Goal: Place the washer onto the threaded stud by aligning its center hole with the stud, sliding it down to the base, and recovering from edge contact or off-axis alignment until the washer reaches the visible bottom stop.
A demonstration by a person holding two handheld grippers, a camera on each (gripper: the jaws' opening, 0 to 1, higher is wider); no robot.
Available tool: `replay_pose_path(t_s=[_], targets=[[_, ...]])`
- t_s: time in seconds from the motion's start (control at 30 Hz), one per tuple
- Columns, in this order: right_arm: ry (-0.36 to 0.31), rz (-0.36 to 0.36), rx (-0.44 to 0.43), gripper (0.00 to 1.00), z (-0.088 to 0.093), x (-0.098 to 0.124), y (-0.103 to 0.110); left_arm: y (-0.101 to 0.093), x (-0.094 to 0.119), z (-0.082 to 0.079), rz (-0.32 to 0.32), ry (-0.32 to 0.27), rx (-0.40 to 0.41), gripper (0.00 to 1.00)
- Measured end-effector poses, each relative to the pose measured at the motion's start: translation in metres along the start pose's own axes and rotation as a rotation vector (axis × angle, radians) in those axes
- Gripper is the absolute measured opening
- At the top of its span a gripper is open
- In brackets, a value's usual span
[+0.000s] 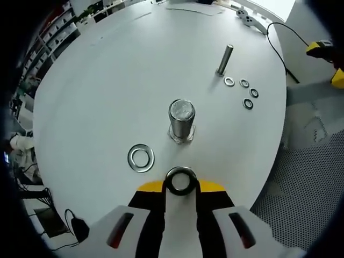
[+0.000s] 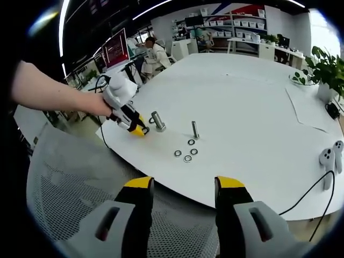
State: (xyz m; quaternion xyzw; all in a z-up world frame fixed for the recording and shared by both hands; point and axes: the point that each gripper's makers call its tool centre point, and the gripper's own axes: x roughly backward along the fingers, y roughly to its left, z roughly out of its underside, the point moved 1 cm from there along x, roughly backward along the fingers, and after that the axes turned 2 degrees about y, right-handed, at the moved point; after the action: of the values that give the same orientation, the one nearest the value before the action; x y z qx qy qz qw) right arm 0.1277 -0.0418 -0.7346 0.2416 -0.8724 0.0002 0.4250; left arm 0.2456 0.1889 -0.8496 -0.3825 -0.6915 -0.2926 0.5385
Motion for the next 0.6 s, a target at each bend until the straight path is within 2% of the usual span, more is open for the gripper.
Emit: replay_pose_path(t_s=[0.13,0.37,0.6], targets=[[0.000,-0.001,0.000,0.48,0.000,0.000,0.000,0.002,0.006,-0.003,0.001,-0.021,-0.003,0.19],[0.001,-0.001,-0.002,0.48,0.000,0.000,0.000,0.006,0.029,-0.015,-0.004,-0.073,-0.027,0.19],[0.003,-0.002,-0.001,0.47,0.000,0.000,0.000,0.006,0.049,-0.024,0.012,-0.090,-0.050,0.19]])
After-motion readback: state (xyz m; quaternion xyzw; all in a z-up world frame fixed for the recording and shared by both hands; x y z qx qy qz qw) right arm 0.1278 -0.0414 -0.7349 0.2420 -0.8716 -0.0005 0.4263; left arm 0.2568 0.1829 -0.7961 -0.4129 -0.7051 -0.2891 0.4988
